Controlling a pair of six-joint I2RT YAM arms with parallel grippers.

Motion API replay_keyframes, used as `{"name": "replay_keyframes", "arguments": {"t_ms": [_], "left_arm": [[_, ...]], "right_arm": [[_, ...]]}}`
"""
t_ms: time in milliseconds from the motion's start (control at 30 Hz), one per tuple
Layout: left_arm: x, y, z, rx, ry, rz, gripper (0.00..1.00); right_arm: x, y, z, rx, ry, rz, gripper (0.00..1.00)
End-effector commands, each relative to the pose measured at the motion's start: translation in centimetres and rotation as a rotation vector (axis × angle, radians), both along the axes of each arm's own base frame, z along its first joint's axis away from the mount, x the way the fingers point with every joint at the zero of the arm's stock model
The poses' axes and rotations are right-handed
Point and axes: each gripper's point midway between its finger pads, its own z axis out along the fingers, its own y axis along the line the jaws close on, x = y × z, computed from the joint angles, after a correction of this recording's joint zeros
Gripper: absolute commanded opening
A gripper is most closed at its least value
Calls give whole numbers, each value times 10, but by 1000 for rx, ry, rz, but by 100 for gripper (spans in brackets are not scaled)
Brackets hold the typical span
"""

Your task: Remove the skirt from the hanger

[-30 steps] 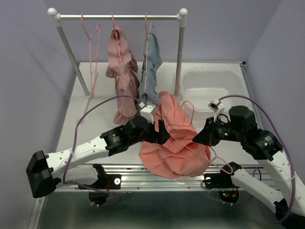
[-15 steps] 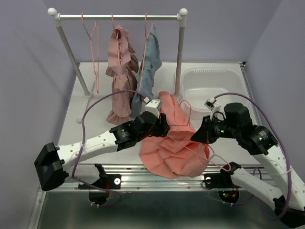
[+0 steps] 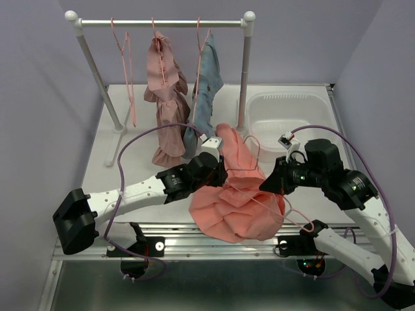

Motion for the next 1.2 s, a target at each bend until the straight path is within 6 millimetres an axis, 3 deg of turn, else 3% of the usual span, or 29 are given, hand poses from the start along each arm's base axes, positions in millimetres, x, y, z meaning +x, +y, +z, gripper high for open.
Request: {"name": "replay_keyframes", "arguments": {"t_ms": [0, 100, 300, 533, 667, 900, 1167], "left_arm": [[7, -9, 22, -39, -49, 4, 30], [7, -10, 21, -36, -46, 3, 24], [8, -6, 20, -30, -44, 18, 0], [9, 2, 19, -19, -47, 53, 0], [17, 17, 17, 13, -41, 152, 0], [32, 26, 15, -8, -15, 221, 0], [45, 51, -4, 8, 38, 297, 0]], "right_arm": [[5, 6, 35, 66, -113, 14, 1], [5, 5, 34, 63, -112, 12, 1], [6, 4, 33, 55, -114, 2, 1], [7, -2, 28, 18, -107, -18, 1], [-1, -7, 17, -27, -62, -3, 1], [-16, -14, 8, -70, -28, 52, 1], [-19, -19, 27, -56, -84, 38, 1]]}}
